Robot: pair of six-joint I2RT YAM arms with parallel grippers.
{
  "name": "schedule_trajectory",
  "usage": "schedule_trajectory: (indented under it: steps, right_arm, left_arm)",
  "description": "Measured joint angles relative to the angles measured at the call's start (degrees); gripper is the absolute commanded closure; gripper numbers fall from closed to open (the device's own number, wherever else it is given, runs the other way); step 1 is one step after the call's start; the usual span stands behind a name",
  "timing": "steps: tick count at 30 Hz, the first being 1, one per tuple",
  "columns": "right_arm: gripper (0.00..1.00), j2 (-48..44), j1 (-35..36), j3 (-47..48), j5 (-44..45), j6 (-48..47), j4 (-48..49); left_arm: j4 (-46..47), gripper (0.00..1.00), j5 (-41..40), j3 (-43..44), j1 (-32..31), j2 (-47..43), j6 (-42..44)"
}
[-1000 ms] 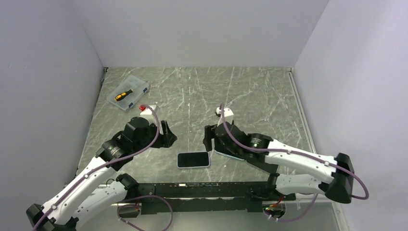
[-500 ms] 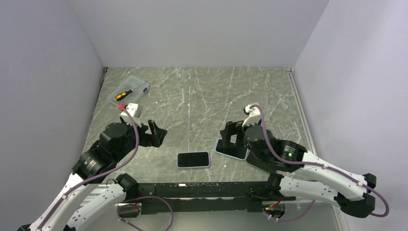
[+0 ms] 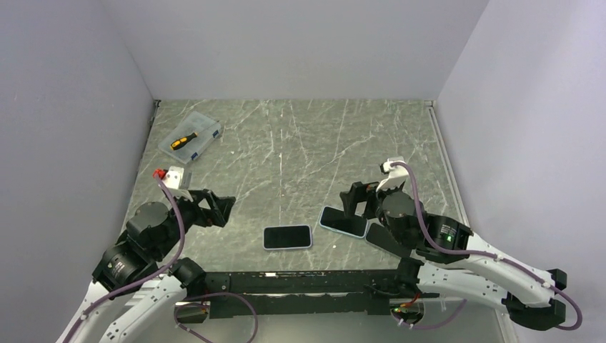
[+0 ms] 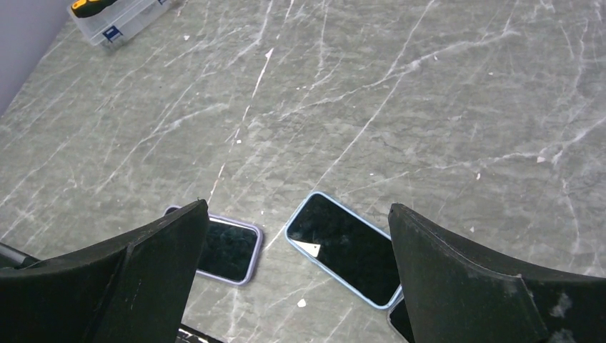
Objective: Put the phone into the phone case
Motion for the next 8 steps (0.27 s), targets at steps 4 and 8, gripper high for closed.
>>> schedule_trajectory:
  steps: [4,8]
  right_arm:
    - [0.00,-0.8,0.0,-0.8,0.4,-0.1,-0.3]
    - [0.00,-1.1,0.0,-1.4,0.9,-0.1,-0.9]
  left_arm:
    - [-0.9,0.01,-0.7,-1.0,0.0,-2.4,0.1]
    - [-0.9,0.01,-0.4,-3.1,0.0,-5.2,0.7]
